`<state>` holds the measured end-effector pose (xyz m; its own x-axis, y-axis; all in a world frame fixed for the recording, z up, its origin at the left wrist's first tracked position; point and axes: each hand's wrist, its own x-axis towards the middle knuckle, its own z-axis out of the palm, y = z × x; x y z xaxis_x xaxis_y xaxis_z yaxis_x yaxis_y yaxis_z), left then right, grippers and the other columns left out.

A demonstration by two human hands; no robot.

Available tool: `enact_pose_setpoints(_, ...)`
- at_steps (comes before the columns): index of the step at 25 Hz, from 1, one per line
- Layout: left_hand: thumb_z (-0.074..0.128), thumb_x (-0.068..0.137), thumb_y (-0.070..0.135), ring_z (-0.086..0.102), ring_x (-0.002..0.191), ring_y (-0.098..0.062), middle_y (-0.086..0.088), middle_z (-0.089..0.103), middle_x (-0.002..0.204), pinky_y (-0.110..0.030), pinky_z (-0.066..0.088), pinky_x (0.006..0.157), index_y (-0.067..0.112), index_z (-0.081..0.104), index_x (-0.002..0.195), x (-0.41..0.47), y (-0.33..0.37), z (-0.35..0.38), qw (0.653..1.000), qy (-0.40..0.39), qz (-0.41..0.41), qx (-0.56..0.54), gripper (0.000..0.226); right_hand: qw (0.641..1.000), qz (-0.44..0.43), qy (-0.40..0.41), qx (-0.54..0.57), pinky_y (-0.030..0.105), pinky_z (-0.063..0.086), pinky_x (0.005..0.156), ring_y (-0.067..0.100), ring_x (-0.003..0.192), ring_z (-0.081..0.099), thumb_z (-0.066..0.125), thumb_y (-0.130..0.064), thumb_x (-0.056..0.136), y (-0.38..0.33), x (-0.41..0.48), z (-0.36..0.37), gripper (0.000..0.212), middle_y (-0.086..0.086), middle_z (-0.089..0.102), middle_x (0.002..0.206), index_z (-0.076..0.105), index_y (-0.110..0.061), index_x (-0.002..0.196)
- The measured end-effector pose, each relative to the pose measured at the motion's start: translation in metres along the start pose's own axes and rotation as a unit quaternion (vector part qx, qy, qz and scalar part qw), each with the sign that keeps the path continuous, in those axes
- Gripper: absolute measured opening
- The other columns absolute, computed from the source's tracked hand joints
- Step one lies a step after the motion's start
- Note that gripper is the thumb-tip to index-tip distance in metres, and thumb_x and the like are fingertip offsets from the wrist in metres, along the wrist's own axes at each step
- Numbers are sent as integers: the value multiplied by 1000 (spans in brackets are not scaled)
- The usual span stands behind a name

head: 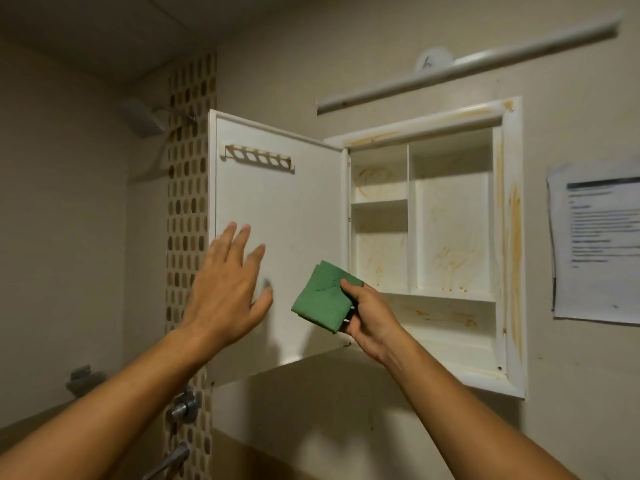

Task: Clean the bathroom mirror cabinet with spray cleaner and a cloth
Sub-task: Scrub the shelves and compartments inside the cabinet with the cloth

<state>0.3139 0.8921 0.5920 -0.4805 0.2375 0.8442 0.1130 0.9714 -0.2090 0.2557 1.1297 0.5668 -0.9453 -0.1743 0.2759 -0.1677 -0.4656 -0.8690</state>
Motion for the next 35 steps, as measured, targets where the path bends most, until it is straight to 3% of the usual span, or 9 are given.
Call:
enact_pose_setpoints(8, 69, 97, 23, 71, 95, -18, -2, 71, 103, -45, 59, 91, 25, 38, 156, 107, 55, -2, 831, -101, -115, -534, 67, 995, -85, -44, -16, 54, 57, 93, 29, 109, 72, 58, -17, 102, -70, -8, 17, 27, 11, 75, 117, 65, -13, 128)
enact_pose_setpoints(12, 70, 94, 22, 69, 104, -16, 6, 70, 115, -43, 59, 90, 29, 42, 152, 154, 59, 2, 869, -54, -26, -492, 65, 962, -222, 104, -121, 41, 62, 76, 24, 92, 76, 65, -2, 93, -106, 8, 11, 20, 10, 78, 102, 71, -12, 110)
enact_pose_setpoints(14, 65, 94, 32, 58, 127, -18, 6, 61, 138, -43, 53, 100, 29, 38, 155, 183, 53, 5, 943, 24, 52, -329, 67, 853, -367, 248, -275, 37, 61, 73, 20, 87, 72, 70, -10, 91, -135, 31, 8, 12, 6, 75, 100, 71, -17, 101)
enact_pose_setpoints(17, 64, 93, 33, 36, 146, -26, -6, 42, 158, -42, 34, 119, 18, 32, 158, 239, 38, -3, 981, 113, 119, -102, 74, 554, -509, 317, -578, 33, 53, 64, 17, 81, 60, 67, -14, 89, -179, 74, 8, 13, -3, 60, 96, 63, -20, 99)
enact_pose_setpoints(20, 68, 90, 31, 32, 148, -32, -15, 36, 160, -46, 29, 123, 8, 17, 162, 287, 23, -10, 992, 50, 117, 15, 91, 328, -444, 281, -785, 39, 49, 60, 30, 78, 64, 59, -3, 88, -196, 125, 23, 16, 7, 60, 98, 58, -14, 99)
enact_pose_setpoints(22, 64, 90, 31, 53, 125, -30, -10, 57, 134, -41, 46, 101, 8, 9, 162, 303, 20, -7, 992, 1, 123, 32, 94, 264, -359, 278, -851, 38, 51, 66, 30, 85, 68, 60, -2, 91, -193, 155, 33, 19, 10, 63, 104, 60, -12, 107)
enact_pose_setpoints(26, 63, 89, 35, 52, 86, -22, 2, 51, 88, -35, 41, 74, 12, 11, 163, 312, 18, -5, 991, -18, 132, -7, 93, 349, -271, 372, -816, 34, 58, 71, 26, 83, 69, 69, -8, 91, -187, 196, 30, 10, 7, 69, 94, 69, -11, 100)
enact_pose_setpoints(31, 67, 86, 41, 55, 89, -20, 3, 48, 83, -36, 43, 74, 15, 23, 157, 317, 21, -2, 990, -27, 138, -24, 88, 648, -329, 475, -496, 31, 49, 65, 21, 79, 59, 66, -12, 95, -182, 233, 38, 4, 2, 63, 90, 67, -14, 98)
enact_pose_setpoints(35, 64, 86, 37, 57, 88, -20, 2, 53, 87, -37, 42, 73, 16, 28, 154, 324, 22, 1, 989, -21, 142, -20, 79, 682, -330, 389, -525, 40, 62, 69, 21, 77, 67, 67, -13, 90, -180, 251, 43, 9, -1, 71, 88, 70, -20, 95)
